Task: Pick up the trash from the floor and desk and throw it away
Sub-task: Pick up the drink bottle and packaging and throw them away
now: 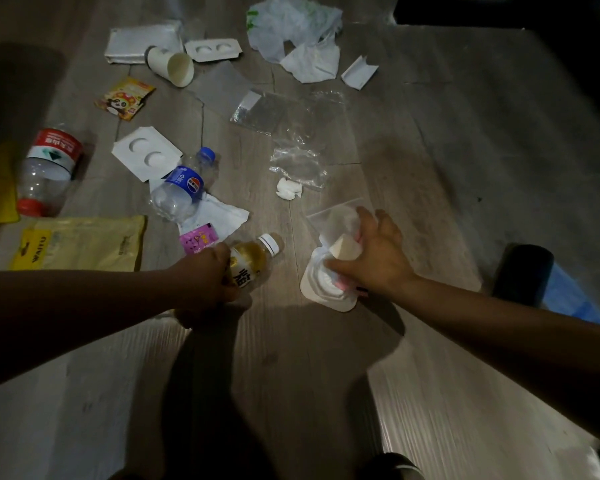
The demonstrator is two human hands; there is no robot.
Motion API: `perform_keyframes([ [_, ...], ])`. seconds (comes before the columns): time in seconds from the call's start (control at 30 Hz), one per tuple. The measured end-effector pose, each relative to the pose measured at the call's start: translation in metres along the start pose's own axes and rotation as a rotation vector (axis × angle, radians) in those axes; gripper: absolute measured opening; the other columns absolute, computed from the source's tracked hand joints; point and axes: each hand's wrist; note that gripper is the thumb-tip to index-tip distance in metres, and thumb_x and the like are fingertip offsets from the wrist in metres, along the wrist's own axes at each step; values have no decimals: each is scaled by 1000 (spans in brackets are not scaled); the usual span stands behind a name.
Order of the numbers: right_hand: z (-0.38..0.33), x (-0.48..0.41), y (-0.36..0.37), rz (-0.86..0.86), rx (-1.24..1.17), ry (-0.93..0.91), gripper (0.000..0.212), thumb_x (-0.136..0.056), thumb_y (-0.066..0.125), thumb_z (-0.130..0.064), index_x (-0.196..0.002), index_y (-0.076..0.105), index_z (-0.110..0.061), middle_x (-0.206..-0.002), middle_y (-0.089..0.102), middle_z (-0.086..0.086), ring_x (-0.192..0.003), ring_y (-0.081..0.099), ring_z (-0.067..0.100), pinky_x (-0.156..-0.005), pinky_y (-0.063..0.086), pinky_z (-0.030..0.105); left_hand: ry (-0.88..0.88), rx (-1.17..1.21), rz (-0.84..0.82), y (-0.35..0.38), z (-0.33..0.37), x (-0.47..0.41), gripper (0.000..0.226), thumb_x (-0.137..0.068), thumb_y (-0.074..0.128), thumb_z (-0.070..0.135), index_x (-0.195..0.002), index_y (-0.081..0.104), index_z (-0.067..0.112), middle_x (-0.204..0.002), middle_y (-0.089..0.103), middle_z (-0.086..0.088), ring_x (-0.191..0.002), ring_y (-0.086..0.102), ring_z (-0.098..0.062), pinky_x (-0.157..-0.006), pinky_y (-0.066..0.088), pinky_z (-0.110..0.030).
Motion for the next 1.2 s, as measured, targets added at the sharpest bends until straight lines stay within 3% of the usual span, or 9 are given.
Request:
perform_keyframes([
  [0.1, -6, -6, 10, -204, 77, -7, 127, -58, 76, -67, -149, -7, -35, -158, -16, 3, -145, -12, 37, -114, 20, 59, 11, 9, -2, -1, 0, 0, 67, -77, 74, 37, -128, 37, 14, -121, 57, -7, -91, 54, -12, -70, 47, -23],
  [0.27, -3, -23, 29, -325, 186, 39, 139, -50, 76, -72, -146, -19, -39, -154, -31, 2, -140, -24, 42, -110, 16, 67, 17, -30, 16, -1, 0, 1, 73, -78, 72, 41, -133, 33, 14, -125, 54, -9, -103, 58, -20, -81, 52, -30],
  [0.43, -3, -35, 39, -260, 259, 40, 139, -47, 71, -80, -145, -20, -40, -154, -31, 4, -141, -18, 45, -108, 17, 66, 28, -59, 19, 0, -4, -1, 72, -80, 70, 43, -133, 30, 15, -124, 54, -10, -101, 59, -21, -82, 53, -33],
  [0.67, -5, -39, 39, -230, 280, 30, 129, -56, 72, -72, -148, -11, -37, -156, -25, 7, -142, -12, 47, -112, 12, 60, 23, -20, 11, 0, -5, -3, 74, -79, 70, 43, -134, 29, 16, -126, 54, -10, -99, 59, -20, -78, 52, -31],
  [0.93, -2, -36, 37, -227, 282, 12, 125, -58, 72, -70, -149, -8, -38, -156, -19, 7, -142, -4, 46, -115, 20, 55, 38, 3, 26, 0, -4, -1, 73, -79, 71, 42, -134, 30, 15, -125, 54, -9, -91, 54, -13, -71, 45, -25],
  [1.2, -1, -28, 39, -166, 296, 3, 121, -57, 71, -70, -149, 0, -37, -155, -9, 9, -138, 14, 45, -109, 31, 49, 40, -1, 19, -1, -2, 2, 71, -81, 70, 39, -134, 30, 14, -126, 54, -11, -101, 59, -19, -78, 51, -28],
])
Point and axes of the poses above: each hand's wrist, its own x-axis away from the middle knuckle, its own y-axis out of the palm, z = x × y
